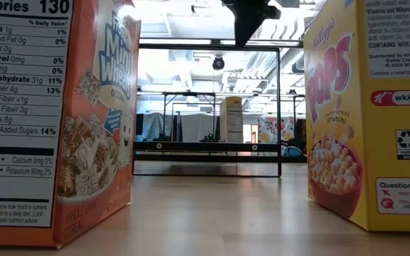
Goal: Stack cereal on shelf
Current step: Put the bottom right blue cereal box on the shelf
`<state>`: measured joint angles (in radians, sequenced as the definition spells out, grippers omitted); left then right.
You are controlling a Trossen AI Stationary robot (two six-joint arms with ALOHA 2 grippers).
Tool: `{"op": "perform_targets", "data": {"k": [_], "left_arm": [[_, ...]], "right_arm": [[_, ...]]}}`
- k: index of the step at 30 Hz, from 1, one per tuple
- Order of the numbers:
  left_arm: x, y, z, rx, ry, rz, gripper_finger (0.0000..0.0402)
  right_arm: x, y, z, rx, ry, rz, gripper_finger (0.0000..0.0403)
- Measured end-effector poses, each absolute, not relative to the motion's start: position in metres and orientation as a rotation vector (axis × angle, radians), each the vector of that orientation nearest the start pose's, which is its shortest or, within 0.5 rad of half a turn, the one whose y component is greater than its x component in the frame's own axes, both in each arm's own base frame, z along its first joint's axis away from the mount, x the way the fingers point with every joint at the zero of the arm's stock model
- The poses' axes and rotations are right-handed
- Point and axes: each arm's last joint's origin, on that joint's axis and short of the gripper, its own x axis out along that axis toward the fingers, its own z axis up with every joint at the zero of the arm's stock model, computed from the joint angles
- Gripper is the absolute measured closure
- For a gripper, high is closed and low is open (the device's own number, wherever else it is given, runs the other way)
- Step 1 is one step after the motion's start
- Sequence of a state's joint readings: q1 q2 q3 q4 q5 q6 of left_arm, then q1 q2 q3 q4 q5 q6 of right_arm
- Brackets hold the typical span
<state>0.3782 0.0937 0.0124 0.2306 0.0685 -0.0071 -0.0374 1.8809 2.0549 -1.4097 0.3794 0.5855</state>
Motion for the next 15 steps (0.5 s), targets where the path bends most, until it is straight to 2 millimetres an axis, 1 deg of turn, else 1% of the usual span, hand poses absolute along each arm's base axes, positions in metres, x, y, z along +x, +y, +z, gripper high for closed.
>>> {"op": "perform_targets", "data": {"k": [2,5,8,12,15], "left_arm": [[0.095,0.036,0.183,0.022,-0.148,0.308,0.0401],[0.095,0.036,0.182,0.015,-0.149,0.305,0.0401],[0.095,0.036,0.182,0.016,-0.149,0.300,0.0401],[0.095,0.036,0.182,0.017,-0.149,0.300,0.0401],[0.095,0.036,0.182,0.017,-0.149,0.300,0.0401]], "right_arm": [[0.357,-0.013,0.356,0.302,1.002,-0.669,0.0388],[0.344,0.001,0.337,0.342,0.873,-0.594,0.0398],[0.324,0.015,0.321,0.389,0.715,-0.507,0.0399],[0.291,0.037,0.312,0.454,0.545,-0.433,0.0402],[0.266,0.056,0.314,0.458,0.485,-0.407,0.0401]]}}
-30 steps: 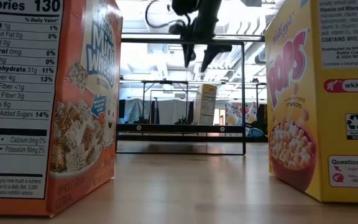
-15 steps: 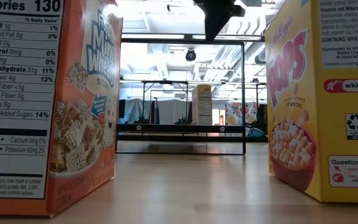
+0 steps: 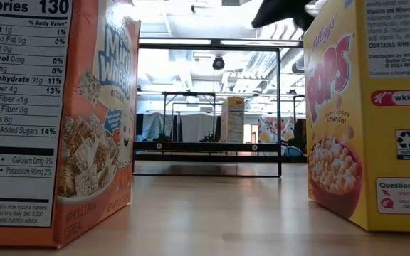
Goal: Stack cereal on shelf
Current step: Put the bottom right blue cereal box on the shelf
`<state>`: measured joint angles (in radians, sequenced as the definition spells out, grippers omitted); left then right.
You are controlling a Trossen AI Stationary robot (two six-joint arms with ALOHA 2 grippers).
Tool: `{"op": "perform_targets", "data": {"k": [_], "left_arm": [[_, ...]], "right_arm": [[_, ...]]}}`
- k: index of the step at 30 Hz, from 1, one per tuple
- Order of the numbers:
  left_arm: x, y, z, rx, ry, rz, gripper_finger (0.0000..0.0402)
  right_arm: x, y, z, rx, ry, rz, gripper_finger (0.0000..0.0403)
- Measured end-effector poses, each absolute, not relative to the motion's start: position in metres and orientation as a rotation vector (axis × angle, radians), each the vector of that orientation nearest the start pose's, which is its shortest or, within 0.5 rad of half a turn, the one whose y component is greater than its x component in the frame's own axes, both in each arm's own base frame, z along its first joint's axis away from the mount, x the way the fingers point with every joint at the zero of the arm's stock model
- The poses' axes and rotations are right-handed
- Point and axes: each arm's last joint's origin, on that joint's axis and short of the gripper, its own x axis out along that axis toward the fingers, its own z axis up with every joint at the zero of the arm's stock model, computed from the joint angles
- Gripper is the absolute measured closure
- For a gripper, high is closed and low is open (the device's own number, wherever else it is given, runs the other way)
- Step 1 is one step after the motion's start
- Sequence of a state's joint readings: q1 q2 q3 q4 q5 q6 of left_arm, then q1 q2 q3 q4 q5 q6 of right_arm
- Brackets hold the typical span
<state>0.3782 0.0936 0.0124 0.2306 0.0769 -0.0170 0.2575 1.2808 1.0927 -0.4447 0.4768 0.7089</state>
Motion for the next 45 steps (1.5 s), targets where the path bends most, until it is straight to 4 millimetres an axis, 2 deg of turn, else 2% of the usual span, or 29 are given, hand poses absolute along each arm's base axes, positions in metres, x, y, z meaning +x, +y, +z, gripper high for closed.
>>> {"op": "perform_targets", "data": {"k": [4,8,16,22,27,30,33,37,40,45], "left_arm": [[0.095,0.036,0.183,0.018,-0.150,0.300,0.0401],[0.095,0.035,0.183,0.017,-0.154,0.299,0.0401],[0.095,0.035,0.183,0.013,-0.155,0.299,0.0401],[0.095,0.035,0.183,0.010,-0.156,0.298,0.0401],[0.095,0.035,0.183,0.002,-0.160,0.298,0.0401],[0.095,0.035,0.184,-0.004,-0.166,0.297,0.0401],[0.095,0.035,0.184,-0.004,-0.167,0.297,0.0401],[0.095,0.035,0.184,-0.004,-0.166,0.296,0.0401],[0.095,0.035,0.184,-0.004,-0.163,0.295,0.0401],[0.095,0.035,0.183,-0.005,-0.159,0.295,0.0401]], "right_arm": [[0.240,0.076,0.321,0.518,0.490,-0.419,0.0402],[0.224,0.089,0.331,0.675,0.575,-0.464,0.0402],[0.212,0.124,0.334,0.933,0.835,-0.621,0.0402],[0.214,0.161,0.341,1.106,1.052,-0.697,0.0396],[0.218,0.185,0.346,1.239,1.228,-0.805,0.0336],[0.222,0.196,0.342,1.349,1.305,-0.922,0.0278],[0.224,0.205,0.337,1.417,1.312,-1.013,0.0215],[0.227,0.213,0.325,1.411,1.345,-1.105,0.0143],[0.225,0.214,0.318,1.359,1.384,-1.198,0.0115],[0.212,0.216,0.316,1.272,1.406,-1.292,0.0108]]}}
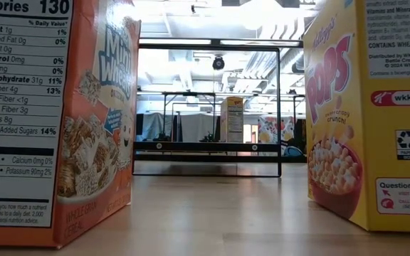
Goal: Stack cereal on shelf
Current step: Put the bottom right blue cereal box on the shelf
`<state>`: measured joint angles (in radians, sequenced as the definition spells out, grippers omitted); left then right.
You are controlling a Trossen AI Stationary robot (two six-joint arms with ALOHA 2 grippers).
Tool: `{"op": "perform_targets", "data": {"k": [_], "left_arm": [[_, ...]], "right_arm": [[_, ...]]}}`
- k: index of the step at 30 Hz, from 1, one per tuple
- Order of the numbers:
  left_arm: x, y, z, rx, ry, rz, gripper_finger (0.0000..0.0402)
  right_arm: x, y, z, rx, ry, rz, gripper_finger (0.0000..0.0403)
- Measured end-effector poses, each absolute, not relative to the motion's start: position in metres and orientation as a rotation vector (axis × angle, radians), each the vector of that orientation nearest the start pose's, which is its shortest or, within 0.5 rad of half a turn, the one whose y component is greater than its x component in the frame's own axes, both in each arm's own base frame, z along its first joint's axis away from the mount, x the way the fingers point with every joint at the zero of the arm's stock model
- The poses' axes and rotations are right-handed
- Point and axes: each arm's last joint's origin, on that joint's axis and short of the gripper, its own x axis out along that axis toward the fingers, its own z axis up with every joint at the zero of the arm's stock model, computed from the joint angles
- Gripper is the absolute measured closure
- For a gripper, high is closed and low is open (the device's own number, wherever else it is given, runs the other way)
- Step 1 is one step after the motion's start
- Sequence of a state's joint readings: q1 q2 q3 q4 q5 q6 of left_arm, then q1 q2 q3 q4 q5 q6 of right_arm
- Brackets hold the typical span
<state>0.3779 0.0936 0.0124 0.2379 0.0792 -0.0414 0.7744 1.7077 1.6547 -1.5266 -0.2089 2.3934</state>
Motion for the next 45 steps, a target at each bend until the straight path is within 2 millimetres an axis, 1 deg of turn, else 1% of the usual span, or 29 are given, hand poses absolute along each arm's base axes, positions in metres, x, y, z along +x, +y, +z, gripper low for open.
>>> {"op": "perform_targets", "data": {"k": [5,7,9,14,19,28,36,40,45], "left_arm": [[0.095,0.035,0.183,-0.005,-0.159,0.295,0.0401],[0.095,0.035,0.183,-0.005,-0.160,0.295,0.0401],[0.095,0.035,0.183,-0.008,-0.160,0.295,0.0401],[0.095,0.035,0.183,-0.011,-0.160,0.294,0.0401],[0.095,0.035,0.183,-0.013,-0.160,0.294,0.0401],[0.095,0.035,0.183,-0.013,-0.160,0.295,0.0401],[0.095,0.035,0.183,-0.014,-0.160,0.295,0.0401],[0.095,0.035,0.183,-0.014,-0.160,0.295,0.0401],[0.095,0.035,0.183,-0.014,-0.160,0.295,0.0401]], "right_arm": [[0.212,0.213,0.315,1.232,1.356,-1.304,0.0108],[0.211,0.212,0.312,1.218,1.354,-1.320,0.0108],[0.211,0.212,0.302,1.203,1.358,-1.333,0.0108],[0.212,0.213,0.277,1.228,1.348,-1.302,0.0108],[0.212,0.214,0.261,1.241,1.370,-1.299,0.0108],[0.208,0.211,0.246,1.225,1.389,-1.359,0.0108],[0.210,0.210,0.242,1.225,1.342,-1.337,0.0109],[0.210,0.208,0.242,1.222,1.346,-1.357,0.0126],[0.214,0.204,0.242,1.225,1.341,-1.356,0.0177]]}}
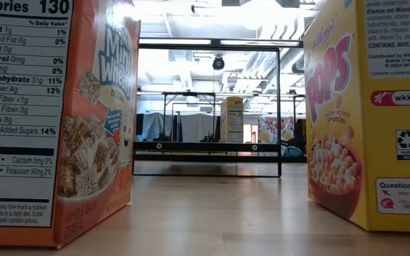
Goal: Stack cereal on shelf
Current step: Put the bottom right blue cereal box on the shelf
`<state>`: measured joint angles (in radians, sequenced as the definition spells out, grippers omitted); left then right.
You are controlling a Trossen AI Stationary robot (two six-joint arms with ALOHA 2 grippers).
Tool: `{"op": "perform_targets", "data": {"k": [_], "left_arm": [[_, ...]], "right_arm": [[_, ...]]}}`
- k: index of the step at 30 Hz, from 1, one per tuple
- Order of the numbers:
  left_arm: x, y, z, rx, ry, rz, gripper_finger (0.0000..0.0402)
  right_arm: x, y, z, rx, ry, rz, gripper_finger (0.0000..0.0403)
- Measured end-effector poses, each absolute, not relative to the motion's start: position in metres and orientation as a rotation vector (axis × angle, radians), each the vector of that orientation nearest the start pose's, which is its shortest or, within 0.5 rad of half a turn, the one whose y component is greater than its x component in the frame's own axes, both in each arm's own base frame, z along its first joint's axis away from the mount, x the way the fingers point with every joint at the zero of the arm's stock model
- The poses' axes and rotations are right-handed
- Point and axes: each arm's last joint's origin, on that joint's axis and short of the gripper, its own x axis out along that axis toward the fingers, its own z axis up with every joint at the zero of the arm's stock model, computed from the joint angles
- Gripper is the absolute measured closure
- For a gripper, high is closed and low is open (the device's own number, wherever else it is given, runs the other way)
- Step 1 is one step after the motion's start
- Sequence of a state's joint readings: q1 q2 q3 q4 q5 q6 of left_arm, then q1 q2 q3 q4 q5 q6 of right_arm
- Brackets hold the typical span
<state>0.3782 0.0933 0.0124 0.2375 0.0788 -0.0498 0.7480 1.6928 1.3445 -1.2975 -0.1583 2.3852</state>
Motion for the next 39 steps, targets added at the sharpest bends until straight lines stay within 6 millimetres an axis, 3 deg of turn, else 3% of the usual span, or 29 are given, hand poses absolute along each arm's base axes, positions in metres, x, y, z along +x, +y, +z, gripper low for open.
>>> {"op": "perform_targets", "data": {"k": [6,16,22,26,32,39], "left_arm": [[0.095,0.035,0.183,-0.014,-0.161,0.294,0.0401],[0.095,0.035,0.183,-0.015,-0.160,0.294,0.0401],[0.095,0.035,0.183,-0.015,-0.161,0.295,0.0401],[0.095,0.035,0.183,-0.015,-0.161,0.295,0.0401],[0.095,0.035,0.183,-0.015,-0.161,0.295,0.0401],[0.095,0.035,0.183,-0.016,-0.159,0.295,0.0401]], "right_arm": [[0.214,0.204,0.242,1.224,1.341,-1.355,0.0222],[0.213,0.203,0.244,1.221,1.345,-1.347,0.0229],[0.214,0.192,0.268,1.283,1.342,-1.269,0.0229],[0.221,0.172,0.292,1.277,1.284,-1.207,0.0229],[0.233,0.125,0.334,1.219,1.292,-1.175,0.0229],[0.253,0.057,0.360,1.125,1.077,-1.082,0.0229]]}}
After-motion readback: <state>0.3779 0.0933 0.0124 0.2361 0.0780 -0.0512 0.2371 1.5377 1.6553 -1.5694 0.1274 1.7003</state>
